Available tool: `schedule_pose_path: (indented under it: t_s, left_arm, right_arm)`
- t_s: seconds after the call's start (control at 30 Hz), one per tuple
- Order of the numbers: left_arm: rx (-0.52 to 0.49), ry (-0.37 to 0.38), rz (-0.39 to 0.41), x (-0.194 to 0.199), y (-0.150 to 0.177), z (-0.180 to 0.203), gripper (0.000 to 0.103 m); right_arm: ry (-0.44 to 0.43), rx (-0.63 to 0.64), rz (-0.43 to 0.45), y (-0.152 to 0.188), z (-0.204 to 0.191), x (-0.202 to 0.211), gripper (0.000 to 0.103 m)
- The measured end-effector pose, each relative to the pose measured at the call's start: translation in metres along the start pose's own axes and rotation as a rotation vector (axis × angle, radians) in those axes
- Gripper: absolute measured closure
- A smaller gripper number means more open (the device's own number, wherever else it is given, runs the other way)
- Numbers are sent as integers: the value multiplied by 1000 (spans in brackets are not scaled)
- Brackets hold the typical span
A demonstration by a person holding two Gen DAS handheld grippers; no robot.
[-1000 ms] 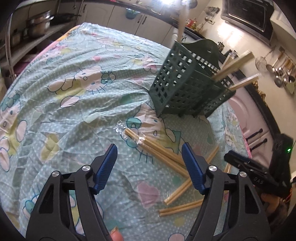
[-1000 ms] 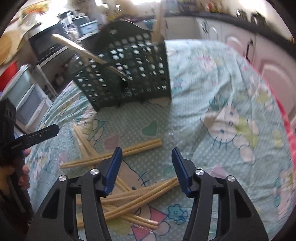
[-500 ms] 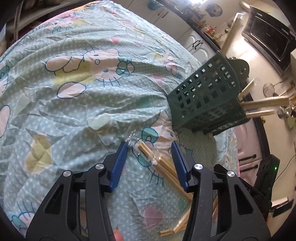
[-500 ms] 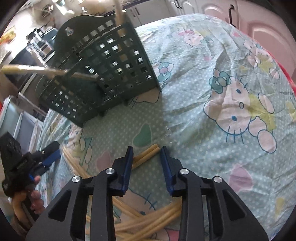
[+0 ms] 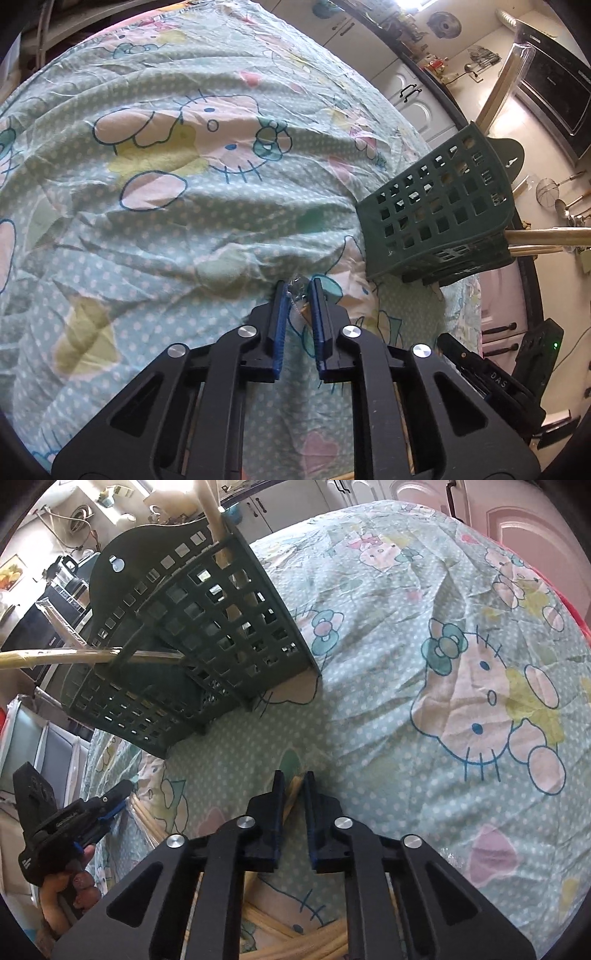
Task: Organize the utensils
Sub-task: 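Close the left gripper on a chopstick while the right gripper closes on another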
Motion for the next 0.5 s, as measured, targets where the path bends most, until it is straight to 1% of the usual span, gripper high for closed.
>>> schedule_pose_path:
  t_s: [0.07,0.2,0.3,0.37,0.5]
  left_arm:
    - [-11,7,8,0,0,0,100]
    - [-18,28,39,7,-1,-1,102]
    - [-27,42,73,17,-2,-2,102]
    - [-40,34,115,29,-4,-2,103]
    - [-40,46,170,49,-9,-3,103]
  right_arm:
    - [-9,4,2,-5,-2,-1,95]
    - [-36,33,22,-17,-8,2,97]
    - [-57,72,46,-22,-16,9,97]
    - [-71,98,59,-25,-20,15,97]
    - [-92,154,82,-29,-34,24,97]
Point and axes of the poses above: each gripper's, at about its wrist camera, not at the fingertips, and x roughly against the way its jaws point, z to its right, y to its underside, the point moved 3 cm from there along -x, roughly the way its jaws point, and after that the axes turned 11 degrees about -y, right-handed, at the moved point
